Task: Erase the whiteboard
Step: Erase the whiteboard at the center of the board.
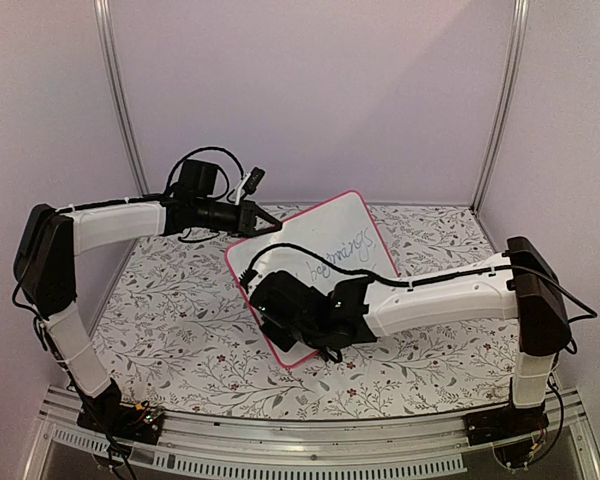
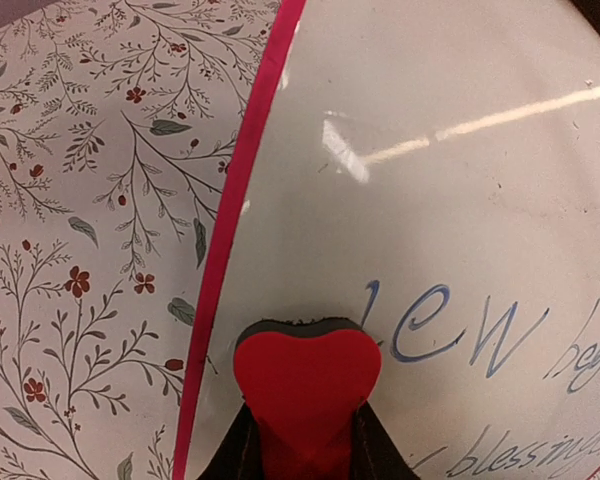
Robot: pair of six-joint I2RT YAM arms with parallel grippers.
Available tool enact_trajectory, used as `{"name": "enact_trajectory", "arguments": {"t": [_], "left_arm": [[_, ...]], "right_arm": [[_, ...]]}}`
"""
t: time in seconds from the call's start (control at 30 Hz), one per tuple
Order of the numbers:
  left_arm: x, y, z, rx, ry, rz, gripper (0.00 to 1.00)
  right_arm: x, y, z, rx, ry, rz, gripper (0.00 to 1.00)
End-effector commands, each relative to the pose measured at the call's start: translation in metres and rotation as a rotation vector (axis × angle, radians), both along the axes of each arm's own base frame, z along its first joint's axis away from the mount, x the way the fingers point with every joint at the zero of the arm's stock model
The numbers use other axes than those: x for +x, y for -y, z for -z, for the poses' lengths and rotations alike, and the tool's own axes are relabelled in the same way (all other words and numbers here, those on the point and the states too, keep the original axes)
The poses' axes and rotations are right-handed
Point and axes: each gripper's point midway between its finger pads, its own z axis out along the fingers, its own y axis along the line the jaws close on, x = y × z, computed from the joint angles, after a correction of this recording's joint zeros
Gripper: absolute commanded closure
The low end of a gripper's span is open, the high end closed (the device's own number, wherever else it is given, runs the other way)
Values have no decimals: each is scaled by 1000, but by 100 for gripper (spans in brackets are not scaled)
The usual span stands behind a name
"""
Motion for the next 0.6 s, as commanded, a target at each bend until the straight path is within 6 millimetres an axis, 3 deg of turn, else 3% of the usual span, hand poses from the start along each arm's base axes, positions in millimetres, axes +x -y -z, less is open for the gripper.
{"name": "enact_trajectory", "arguments": {"t": [0.0,0.57], "left_arm": [[5,-5,-9,6,49,-34,100],[5,-5,-9,6,48,-34,100]], "right_arm": [[-6,20,25,-84,-51,6,100],[-11,30,32,-93,-77,8,100]]}}
